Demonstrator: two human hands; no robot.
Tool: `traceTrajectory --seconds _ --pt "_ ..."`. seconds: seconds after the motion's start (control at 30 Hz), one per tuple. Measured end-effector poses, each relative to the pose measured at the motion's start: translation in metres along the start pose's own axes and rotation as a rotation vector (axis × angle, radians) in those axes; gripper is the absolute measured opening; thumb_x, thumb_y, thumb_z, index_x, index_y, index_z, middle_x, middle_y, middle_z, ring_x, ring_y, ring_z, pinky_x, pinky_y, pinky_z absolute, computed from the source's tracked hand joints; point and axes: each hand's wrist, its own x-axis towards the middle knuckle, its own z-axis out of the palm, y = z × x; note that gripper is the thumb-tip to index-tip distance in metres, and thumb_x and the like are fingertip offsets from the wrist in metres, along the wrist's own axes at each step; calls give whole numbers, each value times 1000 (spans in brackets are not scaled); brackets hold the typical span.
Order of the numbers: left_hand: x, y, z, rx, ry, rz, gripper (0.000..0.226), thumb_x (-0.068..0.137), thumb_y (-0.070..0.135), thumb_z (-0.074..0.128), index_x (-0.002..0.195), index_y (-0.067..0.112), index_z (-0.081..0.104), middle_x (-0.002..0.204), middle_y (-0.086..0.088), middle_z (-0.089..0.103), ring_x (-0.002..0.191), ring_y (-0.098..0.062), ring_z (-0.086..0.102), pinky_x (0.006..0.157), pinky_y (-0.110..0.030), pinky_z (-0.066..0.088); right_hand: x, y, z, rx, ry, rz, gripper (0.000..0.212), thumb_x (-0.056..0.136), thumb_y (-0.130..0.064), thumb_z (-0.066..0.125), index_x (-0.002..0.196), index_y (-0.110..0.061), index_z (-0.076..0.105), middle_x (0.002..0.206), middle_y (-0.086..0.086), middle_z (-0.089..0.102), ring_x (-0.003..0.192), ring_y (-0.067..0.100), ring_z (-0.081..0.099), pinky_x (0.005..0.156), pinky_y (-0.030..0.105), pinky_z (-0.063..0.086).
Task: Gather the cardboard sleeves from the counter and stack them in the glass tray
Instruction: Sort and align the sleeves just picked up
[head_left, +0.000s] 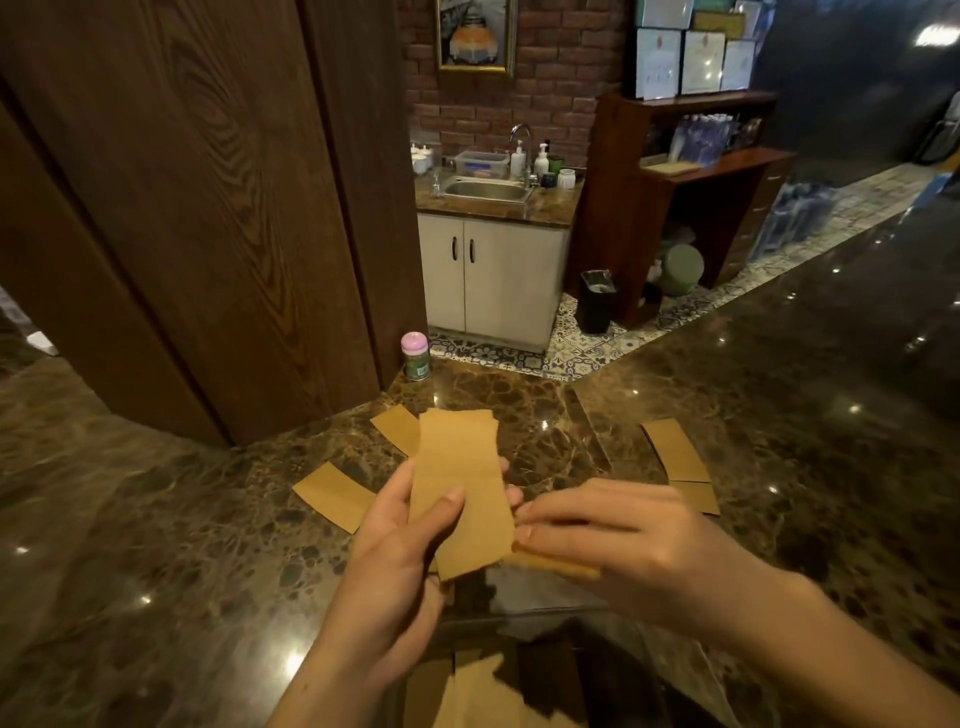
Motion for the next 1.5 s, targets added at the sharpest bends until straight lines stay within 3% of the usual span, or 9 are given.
traceTrajectory --seconds 0.17,0.3,0.5,0.83,1.0,1.17,1.27,1.43,1.5 --pt "-6 -1 8 39 7 51 38 99 4 53 134 16 59 121 -20 73 108 -38 72 86 -47 62 19 -23 -11 745 307 874 19 91 -41 65 93 -23 70 79 -12 76 66 2 72 56 15 54" --pt "-14 -10 22 61 -17 35 35 94 12 60 127 24 66 117 -13 75 106 -29 74 78 -38 63 36 -30 7 886 391 1139 27 110 -31 46 96 -21 66 73 -23 71 66 -5 67 57 9 50" --pt "-17 -17 31 110 15 118 44 87 5 67 129 18 64 116 -14 75 108 -29 72 82 -34 61 42 -36 28 685 464 1092 12 103 -36 59 101 -25 63 95 -8 73 86 6 70 78 37 61" --pt "-15 -10 23 196 50 207 37 86 3 70 120 20 67 109 -10 78 100 -28 76 78 -33 62 21 -25 8 946 348 936 23 86 -18 78 108 -11 77 98 5 82 89 20 79 72 28 62" --pt "-14 1 16 370 -20 218 42 84 11 74 122 27 67 108 0 78 99 -21 75 75 -31 61 24 -6 -15 973 269 967 70 69 -18 88 133 -29 62 108 2 81 97 22 79 79 36 66" --pt "-10 11 13 234 -21 210 36 90 18 62 126 20 65 112 -5 77 99 -19 75 74 -26 60 30 5 -24 789 301 998 60 80 -12 87 130 -34 63 105 0 75 93 21 78 69 37 66" --pt "-9 12 11 219 -9 186 30 100 13 53 128 19 64 115 -7 77 101 -23 75 73 -27 60 31 13 -29 662 86 974 68 77 -22 91 134 -42 61 116 -6 72 101 15 74 82 43 65" --pt "-5 7 11 243 73 204 33 88 8 70 119 19 67 107 -9 78 97 -27 76 72 -32 61 45 5 -27 589 -96 865 64 80 -32 89 136 -44 61 121 -24 71 111 -8 66 92 16 52" --pt "-3 7 11 164 125 187 36 85 9 71 120 18 67 106 -10 78 94 -26 77 68 -30 62 43 6 -24 623 -62 863 62 80 -31 89 135 -40 64 116 -19 76 108 -1 71 94 29 59"
